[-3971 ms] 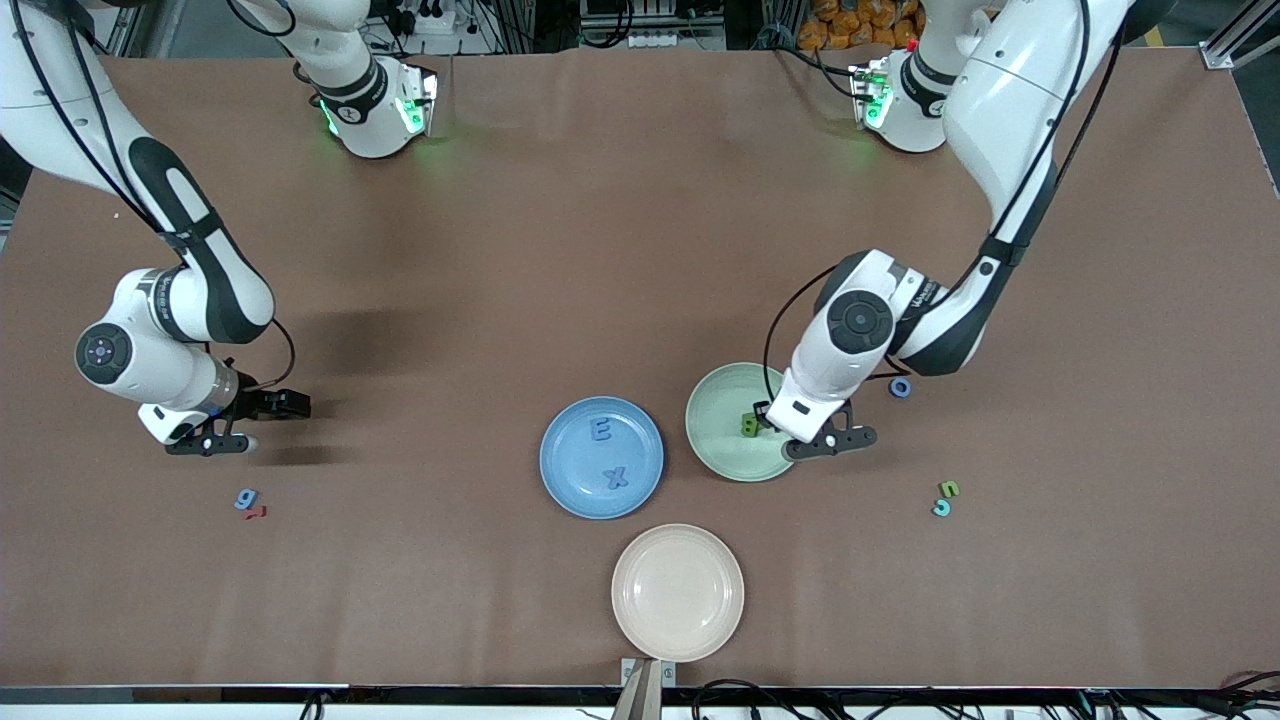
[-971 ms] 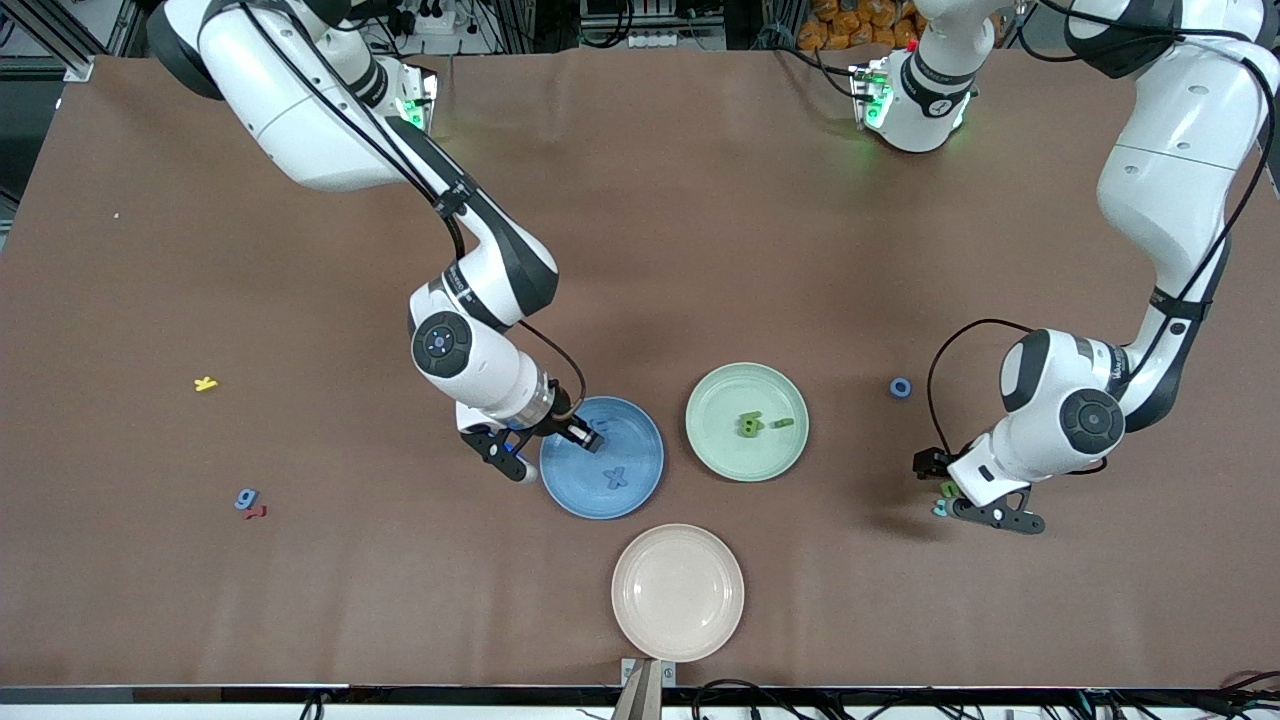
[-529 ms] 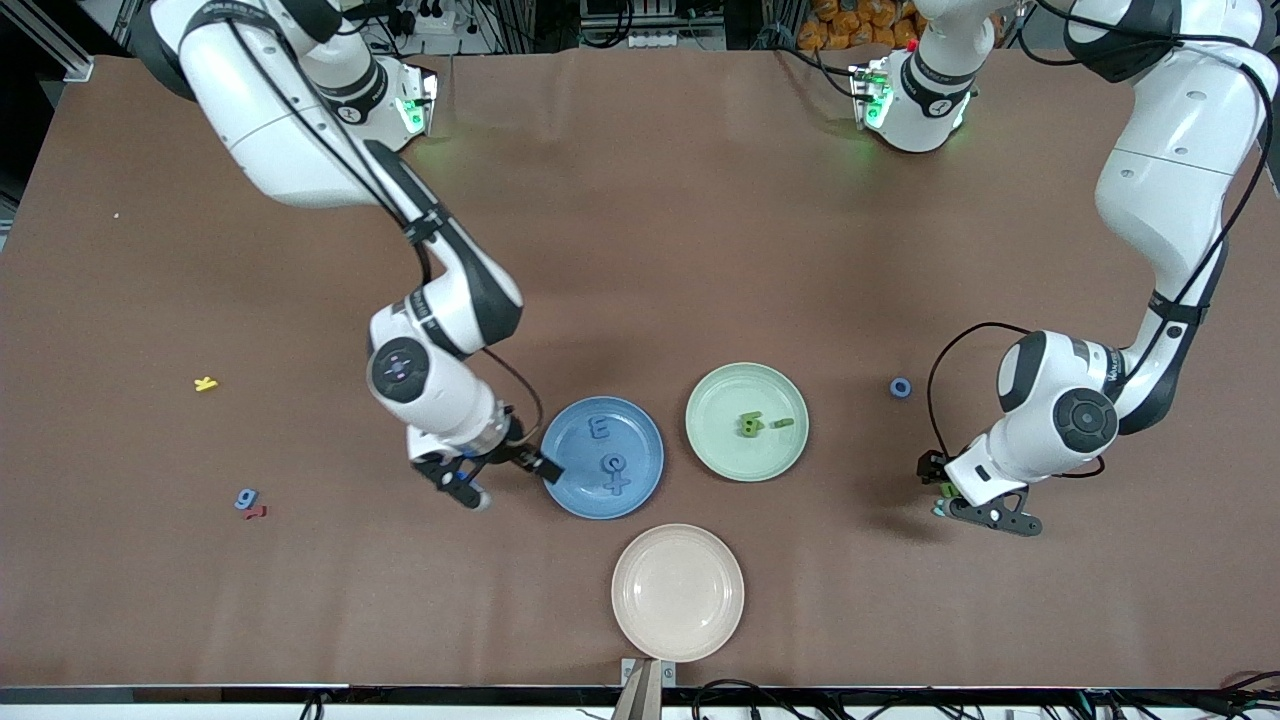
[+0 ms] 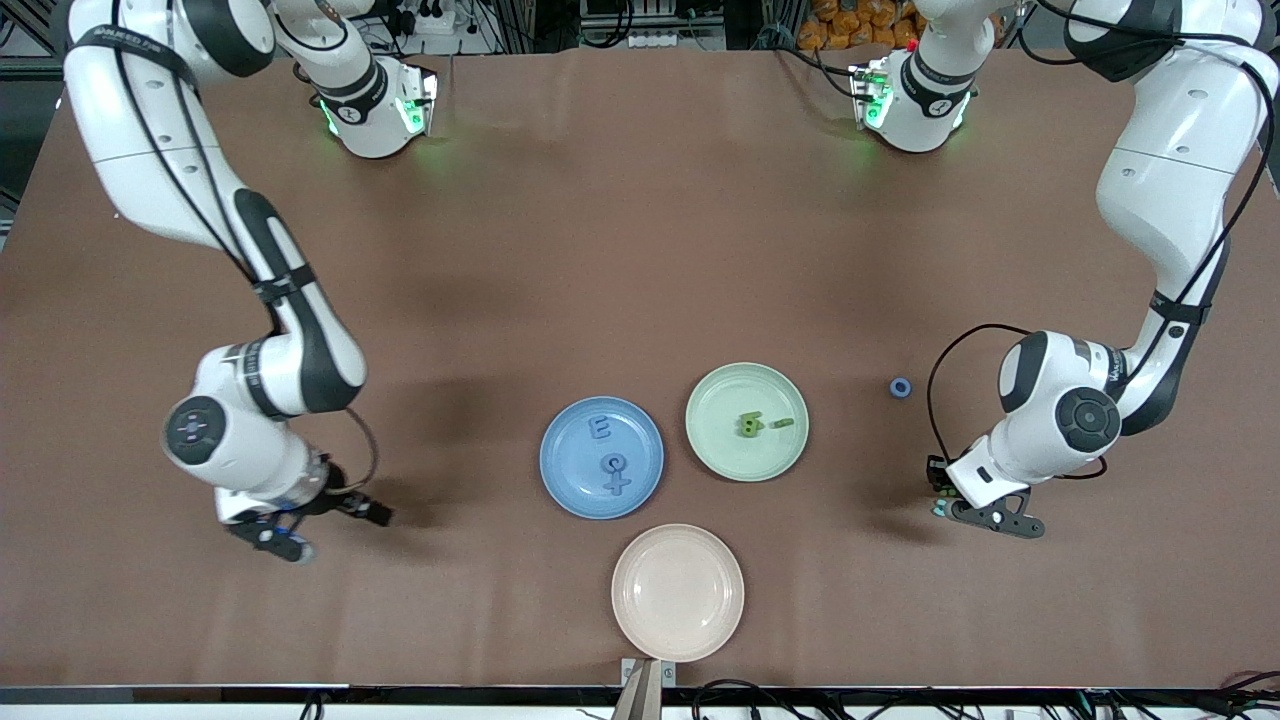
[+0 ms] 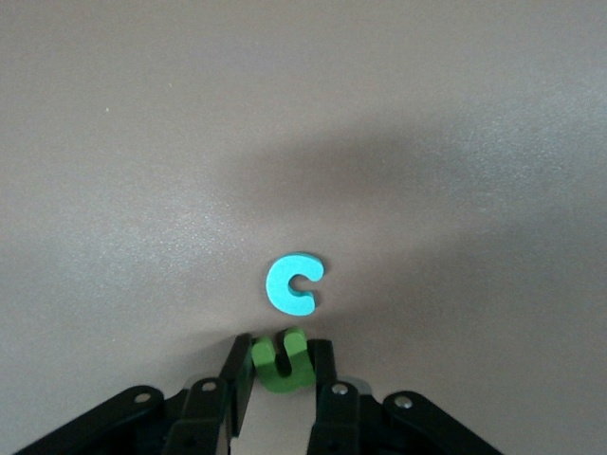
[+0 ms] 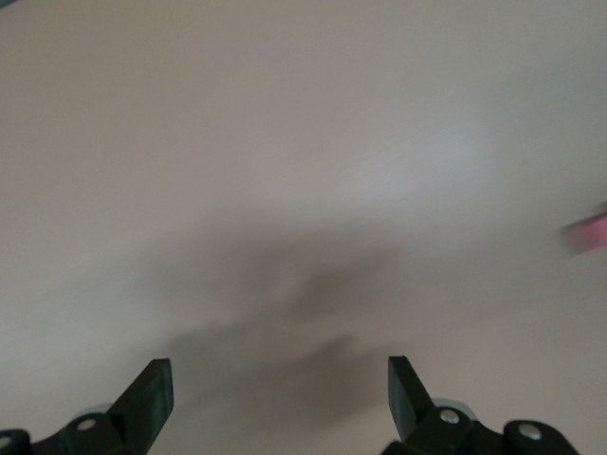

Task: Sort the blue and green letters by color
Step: 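Reach the right gripper to the blue 6 while the left gripper places the u, then grasp the blue 6 with the right gripper while the left gripper returns to rest, then carry the blue 6 onto the blue plate and open the right gripper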

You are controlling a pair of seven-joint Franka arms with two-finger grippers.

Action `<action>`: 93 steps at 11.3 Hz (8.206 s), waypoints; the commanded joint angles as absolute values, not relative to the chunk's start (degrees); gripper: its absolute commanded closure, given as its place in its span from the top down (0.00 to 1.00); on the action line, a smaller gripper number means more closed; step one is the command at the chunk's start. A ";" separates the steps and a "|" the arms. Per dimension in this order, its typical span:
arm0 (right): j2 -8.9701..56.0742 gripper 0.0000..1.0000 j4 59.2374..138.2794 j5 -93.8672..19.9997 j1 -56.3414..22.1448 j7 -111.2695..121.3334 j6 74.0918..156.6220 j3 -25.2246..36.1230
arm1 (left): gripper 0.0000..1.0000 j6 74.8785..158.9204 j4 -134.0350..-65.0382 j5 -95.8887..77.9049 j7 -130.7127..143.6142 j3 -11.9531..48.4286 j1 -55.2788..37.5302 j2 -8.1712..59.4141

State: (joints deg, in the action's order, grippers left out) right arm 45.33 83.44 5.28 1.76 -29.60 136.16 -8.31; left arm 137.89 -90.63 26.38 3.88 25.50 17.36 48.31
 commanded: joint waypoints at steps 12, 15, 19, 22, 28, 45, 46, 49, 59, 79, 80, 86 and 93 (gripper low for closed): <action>48.34 1.00 85.78 7.49 13.44 -15.57 134.65 -3.25 | 0.00 130.61 -89.91 19.43 38.73 23.48 -3.14 41.57; 49.22 1.00 85.26 5.45 13.19 -14.24 134.91 -3.25 | 0.00 130.69 -89.91 16.53 46.12 22.42 -8.33 41.22; 49.66 1.00 82.98 5.62 13.01 -14.33 135.00 -3.43 | 0.64 130.69 -90.26 16.52 51.68 22.24 -11.07 41.57; 50.71 1.00 81.74 5.63 13.45 -13.97 135.18 -3.52 | 1.00 130.69 -90.44 17.49 50.80 22.15 -11.08 41.57; 50.45 1.00 81.91 3.69 13.45 -13.01 134.74 -3.69 | 1.00 130.08 -92.37 17.58 33.79 22.24 -2.13 39.47; 51.15 1.00 81.91 -2.02 14.85 -2.91 134.38 -3.96 | 1.00 113.23 -96.68 8.03 10.20 20.84 13.19 20.42; 51.33 1.00 81.91 -1.85 14.94 -2.29 135.43 -3.96 | 1.00 110.85 -96.59 4.87 9.59 20.48 12.57 17.52; 51.33 1.00 81.48 -0.70 15.91 11.11 135.62 -3.87 | 1.00 103.82 -96.50 0.01 7.66 17.41 10.12 9.34; 51.24 1.00 80.69 3.34 12.21 35.21 135.00 -4.22 | 1.00 82.18 -87.64 -0.09 5.98 10.02 3.16 0.18; 50.71 0.00 72.42 -2.11 0.03 9.11 124.80 -6.15 | 1.00 86.22 -87.45 -0.61 5.71 9.67 4.22 1.93; 50.71 0.00 72.16 -2.28 -2.18 3.31 124.89 -6.24 | 1.00 86.22 -87.45 -0.70 5.71 9.67 4.22 1.85; 50.98 0.00 72.07 -9.38 -17.29 -33.96 128.66 -6.24 | 1.00 86.22 -87.45 -1.05 5.80 9.67 4.22 1.93; 50.71 1.00 72.24 -13.36 -26.89 -59.77 129.90 -5.45 | 1.00 88.24 -87.54 -1.05 6.68 9.84 4.04 2.02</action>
